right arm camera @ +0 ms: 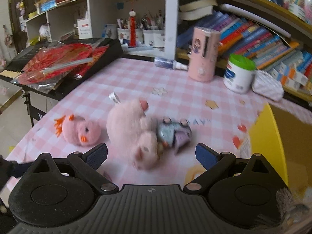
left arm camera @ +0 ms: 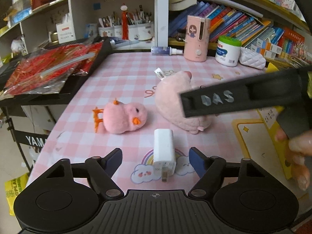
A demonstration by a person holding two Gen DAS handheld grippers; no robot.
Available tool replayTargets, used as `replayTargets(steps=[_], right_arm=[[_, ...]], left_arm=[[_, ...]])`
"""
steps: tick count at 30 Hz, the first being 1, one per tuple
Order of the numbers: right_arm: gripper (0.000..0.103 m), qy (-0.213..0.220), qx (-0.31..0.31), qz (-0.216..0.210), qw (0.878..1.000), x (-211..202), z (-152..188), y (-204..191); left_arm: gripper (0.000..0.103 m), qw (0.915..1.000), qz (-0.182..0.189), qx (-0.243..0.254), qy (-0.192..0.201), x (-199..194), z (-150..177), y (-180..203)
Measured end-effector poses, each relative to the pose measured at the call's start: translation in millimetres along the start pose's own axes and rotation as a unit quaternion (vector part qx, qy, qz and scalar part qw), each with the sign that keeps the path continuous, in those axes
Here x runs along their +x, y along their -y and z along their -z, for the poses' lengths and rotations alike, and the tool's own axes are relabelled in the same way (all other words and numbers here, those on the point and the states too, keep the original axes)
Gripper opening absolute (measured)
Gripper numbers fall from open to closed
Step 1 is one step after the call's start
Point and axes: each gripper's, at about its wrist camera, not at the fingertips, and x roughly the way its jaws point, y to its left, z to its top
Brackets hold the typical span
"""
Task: Organize objects
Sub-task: 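Grasp the white charger with the left tool while the right tool grasps the pink plush pig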
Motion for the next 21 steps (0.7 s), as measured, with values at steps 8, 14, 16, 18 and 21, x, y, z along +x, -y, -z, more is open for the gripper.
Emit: replayTargets(steps=[8, 14, 16, 18, 21], right_arm=[[0.098, -0.018, -0.064, -0.027, 0.997, 38, -26, -12], [0.097, -0.030, -0.101, -0.047, 0.993, 59, -32, -24], [0.097, -0.034, -0.111, -0.052, 0.992, 65, -32, -27], [0.097, -0.041, -0.123, -0.056, 0.990, 71, -31, -31], [0.095, -0.057, -0.135, -0.064, 0.987, 80, -26, -35]], left_arm=[[0.064, 0.9997, -0.001, 0.005, -0.025, 31, -6, 5], [0.028, 0.9987, 0.012, 0.005, -0.048, 45, -6, 5], [0.025, 0.9985, 0.019, 0.004, -0.051, 45, -6, 4], [0.025, 0.9989, 0.020, 0.001, -0.043, 41, -5, 3], [0.025, 0.9990, 0.020, -0.007, -0.039, 36, -5, 0]])
